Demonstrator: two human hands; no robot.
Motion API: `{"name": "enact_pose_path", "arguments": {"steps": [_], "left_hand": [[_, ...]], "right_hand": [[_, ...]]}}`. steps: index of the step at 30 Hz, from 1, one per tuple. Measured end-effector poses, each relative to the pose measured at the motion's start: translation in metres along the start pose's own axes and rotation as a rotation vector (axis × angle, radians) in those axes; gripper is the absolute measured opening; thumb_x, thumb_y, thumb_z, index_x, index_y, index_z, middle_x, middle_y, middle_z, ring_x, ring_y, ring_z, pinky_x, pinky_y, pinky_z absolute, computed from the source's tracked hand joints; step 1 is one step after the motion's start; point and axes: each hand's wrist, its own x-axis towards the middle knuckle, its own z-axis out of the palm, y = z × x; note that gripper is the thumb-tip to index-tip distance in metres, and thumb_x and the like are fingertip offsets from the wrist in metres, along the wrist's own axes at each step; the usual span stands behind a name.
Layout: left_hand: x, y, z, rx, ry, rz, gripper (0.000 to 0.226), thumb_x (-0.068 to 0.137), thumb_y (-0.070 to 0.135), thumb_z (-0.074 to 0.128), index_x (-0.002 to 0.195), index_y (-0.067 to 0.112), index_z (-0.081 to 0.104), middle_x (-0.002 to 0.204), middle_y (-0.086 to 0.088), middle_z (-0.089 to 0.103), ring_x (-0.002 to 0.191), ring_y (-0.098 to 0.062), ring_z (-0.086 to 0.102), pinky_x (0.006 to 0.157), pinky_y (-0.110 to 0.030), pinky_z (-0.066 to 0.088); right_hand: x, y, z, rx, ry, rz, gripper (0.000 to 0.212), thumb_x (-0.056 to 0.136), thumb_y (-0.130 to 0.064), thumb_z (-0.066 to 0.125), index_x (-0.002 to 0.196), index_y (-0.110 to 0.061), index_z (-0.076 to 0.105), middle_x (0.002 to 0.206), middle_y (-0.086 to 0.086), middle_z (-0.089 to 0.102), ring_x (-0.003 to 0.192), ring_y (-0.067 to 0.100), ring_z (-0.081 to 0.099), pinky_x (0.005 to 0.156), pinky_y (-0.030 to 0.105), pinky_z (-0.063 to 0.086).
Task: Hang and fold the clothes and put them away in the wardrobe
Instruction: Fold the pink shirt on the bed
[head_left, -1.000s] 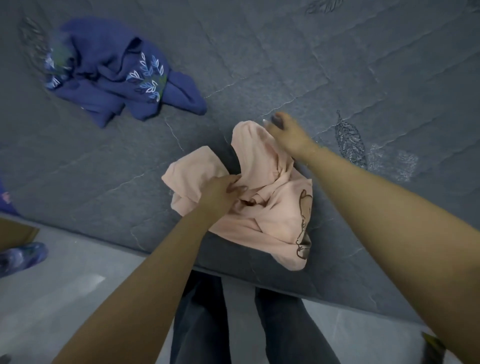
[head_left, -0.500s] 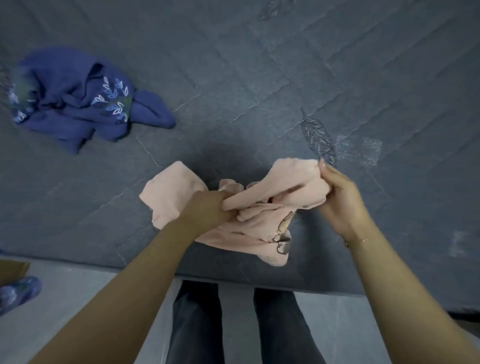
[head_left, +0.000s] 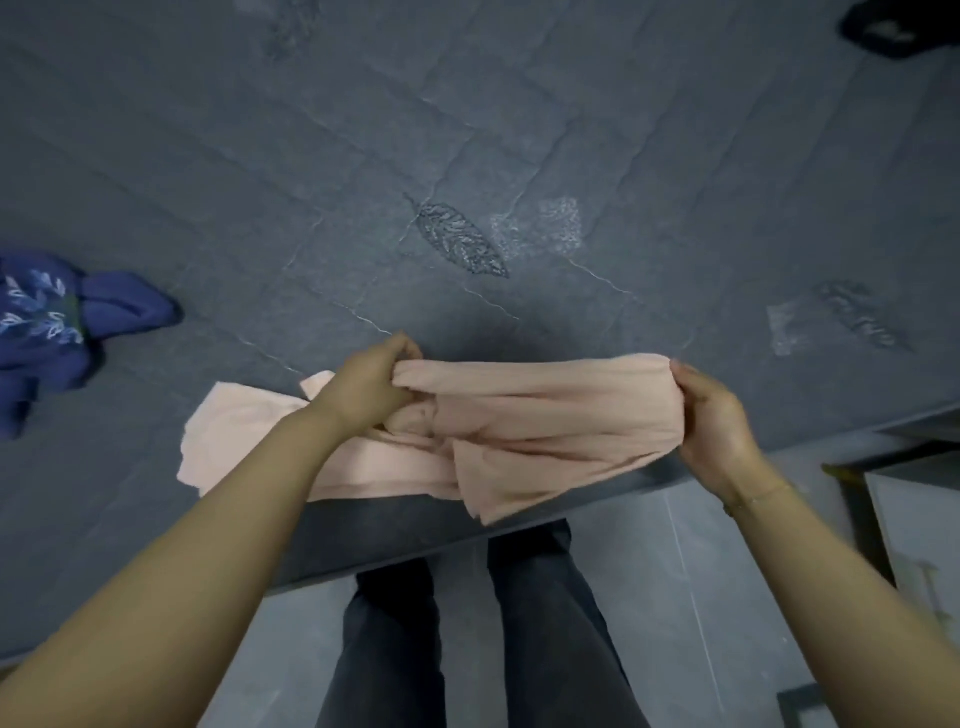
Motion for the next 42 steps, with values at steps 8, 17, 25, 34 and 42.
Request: {"name": "enact_pose_path", "arguments": {"steps": [8,17,25,34,42], "left_hand": [[0.004,0.091,-0.074,0.104,0.164,-0.078,0.015,0.083,0.019,0.072,0.075,0.008,0.065,0.071,-0.013,0.063,0.073,-0.02,0.056,0.059,-0.03,0.035],[-0.09,0.252,-0.216,-0.043,-0.318,0.247,0.074,0.061,0.077,0.065,0.112,0.023,0.068,0.092,-0.013,0.067,0.078,-0.019,0.054,0.067,-0.038,0.037],[-0.14,0.412,-0.297,-0.016,-0.131,0.69,0.052,0.082,0.048,0.07,0.101,0.001,0.062,0.087,-0.004,0.061,0.081,-0.011,0.051,0.075,-0.033,0.042],[-0.192,0.511,-0.335,-0.042,0.336,1.081,0.029,0.094,0.034,0.062,0.069,0.021,0.057,0.052,0.018,0.051,0.052,0.003,0.04,0.05,-0.013,0.031],[-0.237,0.527,-0.346,0.062,0.335,1.145,0.028,0.093,0.036,0.062,0.069,0.023,0.056,0.053,0.014,0.043,0.057,-0.005,0.037,0.056,-0.024,0.03]], "right_hand": [[-0.066,-0.084,-0.046,-0.481,-0.045,-0.078,0.026,0.079,-0.032,0.073,0.089,-0.009,0.078,0.082,0.007,0.075,0.069,0.012,0.064,0.057,0.017,0.048],[-0.239,-0.227,-0.07,-0.403,0.307,-0.704,0.018,0.093,-0.033,0.059,0.084,-0.026,0.072,0.075,-0.013,0.067,0.067,-0.001,0.058,0.057,0.011,0.045],[-0.369,-0.325,-0.096,-0.506,0.575,-1.046,0.026,0.103,-0.03,0.046,0.079,-0.024,0.054,0.068,-0.019,0.046,0.064,-0.003,0.04,0.058,0.016,0.034],[-0.482,-0.366,-0.096,-0.474,0.526,-1.092,0.032,0.095,-0.038,0.058,0.078,-0.012,0.065,0.07,-0.007,0.056,0.067,0.004,0.049,0.059,0.02,0.037],[-0.534,-0.362,-0.088,-0.569,0.771,-1.263,0.016,0.096,-0.021,0.06,0.087,-0.015,0.073,0.08,-0.007,0.069,0.07,-0.009,0.056,0.065,0.007,0.04]]}}
